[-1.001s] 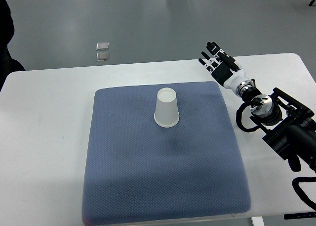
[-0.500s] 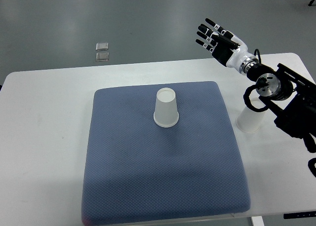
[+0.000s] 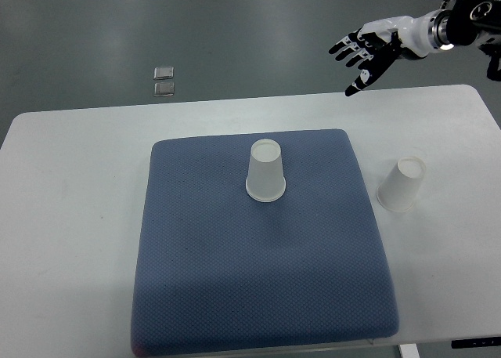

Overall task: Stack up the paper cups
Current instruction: 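Move the right hand over the white cup beside the pad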

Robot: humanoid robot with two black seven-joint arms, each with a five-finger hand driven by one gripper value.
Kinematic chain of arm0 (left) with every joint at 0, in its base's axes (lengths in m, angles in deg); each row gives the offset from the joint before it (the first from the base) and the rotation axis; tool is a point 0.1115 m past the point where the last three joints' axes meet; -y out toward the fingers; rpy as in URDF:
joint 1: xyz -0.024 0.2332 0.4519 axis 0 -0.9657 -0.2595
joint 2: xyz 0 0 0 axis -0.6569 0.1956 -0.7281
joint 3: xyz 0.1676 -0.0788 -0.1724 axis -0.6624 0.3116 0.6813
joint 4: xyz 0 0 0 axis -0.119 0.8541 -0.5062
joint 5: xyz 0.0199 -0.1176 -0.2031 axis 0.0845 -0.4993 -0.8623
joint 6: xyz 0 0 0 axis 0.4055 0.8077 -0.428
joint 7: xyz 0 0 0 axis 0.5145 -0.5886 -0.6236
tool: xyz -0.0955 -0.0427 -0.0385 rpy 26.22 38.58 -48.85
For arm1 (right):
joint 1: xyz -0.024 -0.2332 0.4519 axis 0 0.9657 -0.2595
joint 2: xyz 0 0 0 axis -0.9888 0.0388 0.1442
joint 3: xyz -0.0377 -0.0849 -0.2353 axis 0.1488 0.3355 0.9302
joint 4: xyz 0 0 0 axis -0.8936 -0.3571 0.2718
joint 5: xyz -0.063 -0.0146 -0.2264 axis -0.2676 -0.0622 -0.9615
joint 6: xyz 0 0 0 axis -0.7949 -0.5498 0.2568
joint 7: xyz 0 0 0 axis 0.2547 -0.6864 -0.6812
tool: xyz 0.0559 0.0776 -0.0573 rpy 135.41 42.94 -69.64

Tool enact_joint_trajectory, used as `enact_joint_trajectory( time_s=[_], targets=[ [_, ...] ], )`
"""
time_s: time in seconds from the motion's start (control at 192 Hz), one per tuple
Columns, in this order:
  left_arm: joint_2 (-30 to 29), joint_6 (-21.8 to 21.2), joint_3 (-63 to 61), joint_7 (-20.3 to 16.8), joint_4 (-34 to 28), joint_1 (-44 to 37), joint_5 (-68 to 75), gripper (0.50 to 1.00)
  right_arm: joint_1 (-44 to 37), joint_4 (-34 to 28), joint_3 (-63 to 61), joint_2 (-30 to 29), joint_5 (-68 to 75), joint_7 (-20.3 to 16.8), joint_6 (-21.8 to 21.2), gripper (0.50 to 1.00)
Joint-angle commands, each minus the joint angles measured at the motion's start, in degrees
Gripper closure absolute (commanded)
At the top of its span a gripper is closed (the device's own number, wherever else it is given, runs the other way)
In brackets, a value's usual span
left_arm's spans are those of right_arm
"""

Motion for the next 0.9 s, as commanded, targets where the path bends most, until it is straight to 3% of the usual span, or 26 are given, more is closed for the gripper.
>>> enact_joint_trajectory(
  time_s=[0.0,0.151,0.266,0.396,0.615,0.766,0.897],
  targets=[
    [0.0,0.1,0.0,0.0,0.1,0.0,0.0,0.500,-9.7,-5.6,9.7,-0.5,-4.1,-0.1,-4.9,0.579],
    [0.0,0.0,-0.2,0.1,0.4,0.0,0.0,0.500,-24.9,-15.2,20.3,-2.1,-11.3,-0.6,-12.1,0.579],
    [0.0,0.1,-0.3,0.0,0.6,0.0,0.0,0.500,-33.0,-21.7,24.3,-2.3,-14.2,-0.8,-12.1,0.579],
    [0.0,0.1,-0.4,0.0,1.3,0.0,0.0,0.500,-37.2,-23.8,25.5,-2.3,-14.2,-0.8,-12.1,0.579],
    [0.0,0.0,-0.3,0.1,1.2,0.0,0.0,0.500,-39.7,-26.1,25.7,-0.5,-14.0,-0.9,-12.1,0.579],
    [0.0,0.0,-0.4,0.1,1.0,0.0,0.0,0.500,-35.3,-25.1,25.7,-0.9,-14.2,-0.9,-11.9,0.581],
    [0.0,0.0,-0.4,0.1,0.7,0.0,0.0,0.500,-27.9,-22.8,25.6,-2.4,-14.2,-1.8,-2.5,0.581]
  ],
)
